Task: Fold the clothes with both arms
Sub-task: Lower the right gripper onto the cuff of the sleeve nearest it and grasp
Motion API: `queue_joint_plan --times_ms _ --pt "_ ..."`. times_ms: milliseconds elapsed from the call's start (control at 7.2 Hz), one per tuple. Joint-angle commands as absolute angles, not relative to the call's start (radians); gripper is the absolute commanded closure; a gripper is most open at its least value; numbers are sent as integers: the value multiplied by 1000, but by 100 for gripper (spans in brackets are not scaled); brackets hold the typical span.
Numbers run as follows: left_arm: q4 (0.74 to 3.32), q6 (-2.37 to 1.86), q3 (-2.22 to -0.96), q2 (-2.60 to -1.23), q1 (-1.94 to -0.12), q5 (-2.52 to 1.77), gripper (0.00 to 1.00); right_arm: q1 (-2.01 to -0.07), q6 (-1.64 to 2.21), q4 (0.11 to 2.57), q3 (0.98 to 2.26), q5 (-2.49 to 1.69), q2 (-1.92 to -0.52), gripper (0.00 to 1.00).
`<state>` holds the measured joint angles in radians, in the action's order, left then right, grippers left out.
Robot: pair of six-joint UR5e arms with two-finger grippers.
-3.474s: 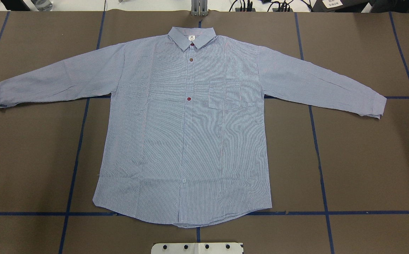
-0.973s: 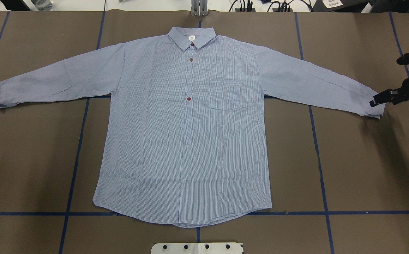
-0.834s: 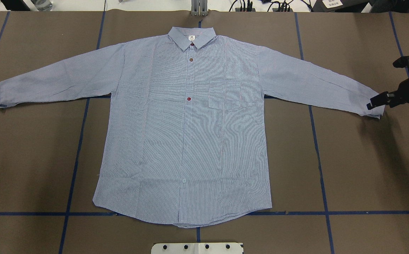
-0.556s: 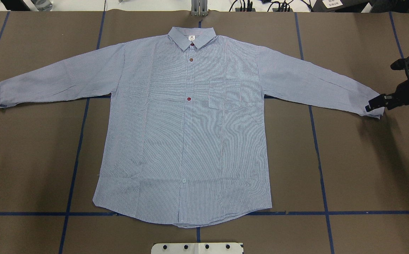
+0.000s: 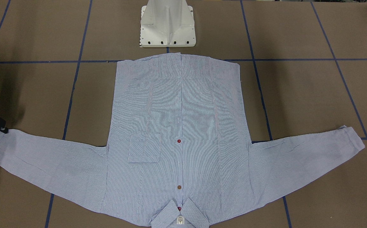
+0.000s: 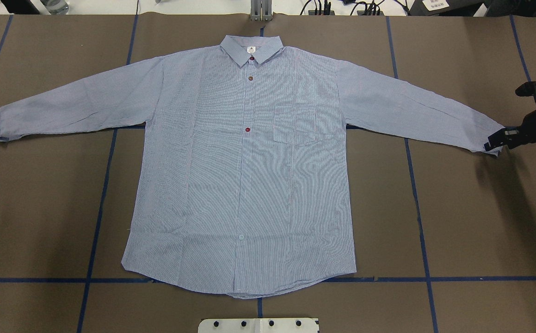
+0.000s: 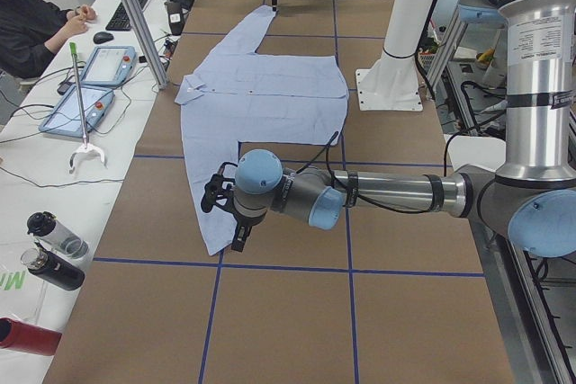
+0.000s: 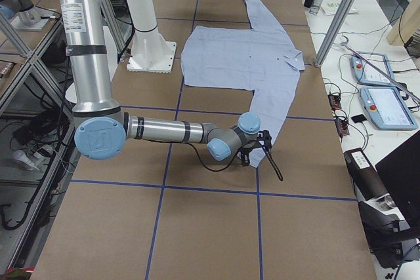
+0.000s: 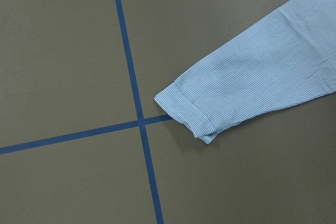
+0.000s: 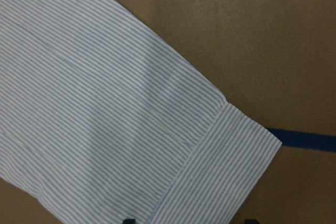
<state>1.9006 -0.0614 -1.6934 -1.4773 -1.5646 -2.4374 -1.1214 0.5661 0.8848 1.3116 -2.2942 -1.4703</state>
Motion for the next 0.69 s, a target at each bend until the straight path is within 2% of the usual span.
queue_joint_plan --times_ms 0,556 --pt "1901 -61 -1695 -1477 -1566 -2437 1 -1120 566 887 1312 -2289 -1474 29" --pt "1899 -61 -1715 -1477 -1566 -2437 1 -1106 566 894 1312 -2286 -1462 30"
